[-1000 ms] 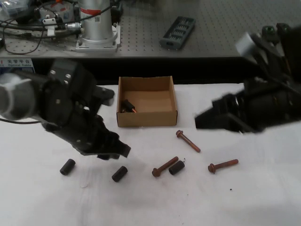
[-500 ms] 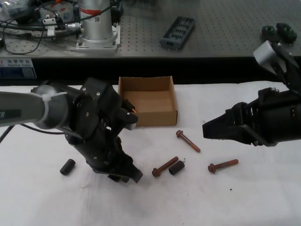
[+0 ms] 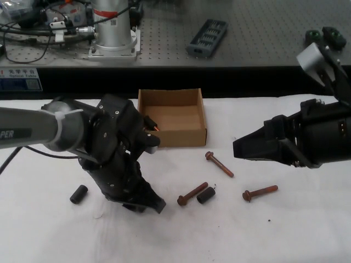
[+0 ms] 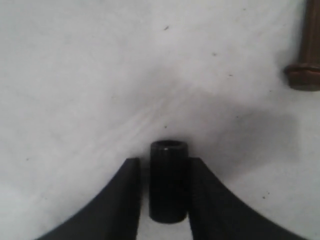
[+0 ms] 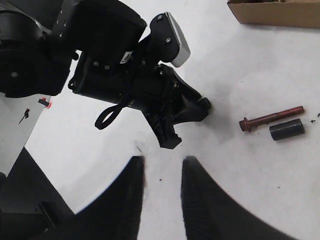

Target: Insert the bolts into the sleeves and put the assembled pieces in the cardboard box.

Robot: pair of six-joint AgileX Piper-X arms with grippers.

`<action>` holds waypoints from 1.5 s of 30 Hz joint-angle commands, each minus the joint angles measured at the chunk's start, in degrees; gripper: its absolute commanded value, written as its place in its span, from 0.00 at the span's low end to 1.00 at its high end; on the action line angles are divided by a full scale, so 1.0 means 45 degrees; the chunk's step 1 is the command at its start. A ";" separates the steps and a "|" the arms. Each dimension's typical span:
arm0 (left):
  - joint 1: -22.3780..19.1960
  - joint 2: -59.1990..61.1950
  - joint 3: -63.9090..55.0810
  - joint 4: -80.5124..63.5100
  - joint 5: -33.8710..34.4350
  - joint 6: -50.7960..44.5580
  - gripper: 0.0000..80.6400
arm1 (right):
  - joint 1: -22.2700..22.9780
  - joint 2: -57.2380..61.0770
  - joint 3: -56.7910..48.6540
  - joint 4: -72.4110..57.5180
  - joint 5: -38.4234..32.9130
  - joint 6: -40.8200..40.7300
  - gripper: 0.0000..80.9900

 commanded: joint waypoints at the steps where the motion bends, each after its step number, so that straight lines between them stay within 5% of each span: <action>1: -0.0013 0.0325 -0.0175 0.1289 -0.0276 -0.1026 0.10 | 0.0024 -0.0174 -0.0010 -0.0220 -0.0087 0.0065 0.26; 3: -0.0013 0.0325 -0.0188 0.2061 -0.0276 -0.1215 0.01 | 0.0024 -0.0174 -0.0010 -0.0324 -0.0089 0.0035 0.26; 6: -0.0013 0.0325 -0.0188 0.3313 0.0183 -0.1992 0.01 | 0.0024 -0.0174 -0.0010 -0.0713 -0.0089 0.0016 0.26; 12: -0.0246 0.0045 -0.0150 0.4427 0.3509 -0.4521 0.01 | 0.0024 -0.0174 0.0015 -0.0886 0.0299 -0.0079 0.26; 24: -0.1997 -0.0474 -0.0150 0.1739 0.4727 -0.9400 0.01 | 0.0024 -0.0174 0.0881 -0.1356 0.0299 -0.0327 0.26; 29: -0.2332 -0.0474 -0.0150 0.1451 0.4947 -0.8650 0.10 | 0.0024 -0.0174 0.0881 -0.1831 0.0261 -0.0327 0.26; 36: -0.2377 -0.0474 -0.0150 0.0524 0.5775 -0.6729 0.66 | 0.0024 -0.0174 0.0881 -0.2364 0.0261 -0.0327 0.26; 45: -0.2377 -0.0474 -0.0150 -0.1096 0.3398 -0.3608 0.51 | 0.0024 -0.0174 0.0881 -0.2362 0.0236 -0.0327 0.26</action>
